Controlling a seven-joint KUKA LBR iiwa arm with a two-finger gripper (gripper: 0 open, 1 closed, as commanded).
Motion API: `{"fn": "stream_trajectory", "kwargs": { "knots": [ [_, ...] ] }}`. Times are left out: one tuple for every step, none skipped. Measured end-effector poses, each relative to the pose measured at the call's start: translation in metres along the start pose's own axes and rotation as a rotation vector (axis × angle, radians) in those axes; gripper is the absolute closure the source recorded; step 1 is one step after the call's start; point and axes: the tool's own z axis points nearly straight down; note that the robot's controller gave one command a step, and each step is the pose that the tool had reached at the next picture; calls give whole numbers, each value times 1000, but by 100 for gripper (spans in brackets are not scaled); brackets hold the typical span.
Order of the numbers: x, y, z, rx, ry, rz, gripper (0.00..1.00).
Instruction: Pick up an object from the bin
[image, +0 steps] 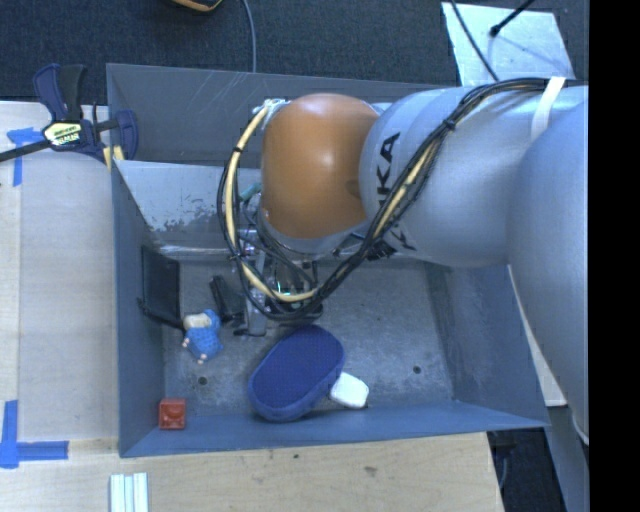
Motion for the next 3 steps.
{"fn": "stream_trajectory", "kwargs": {
  "knots": [
    [70, -93, 109, -1, -13, -275, 0],
    [67, -90, 78, 1, -11, -866, 0],
    [45, -72, 79, 2, -9, -1513, 0]
  ]
}}
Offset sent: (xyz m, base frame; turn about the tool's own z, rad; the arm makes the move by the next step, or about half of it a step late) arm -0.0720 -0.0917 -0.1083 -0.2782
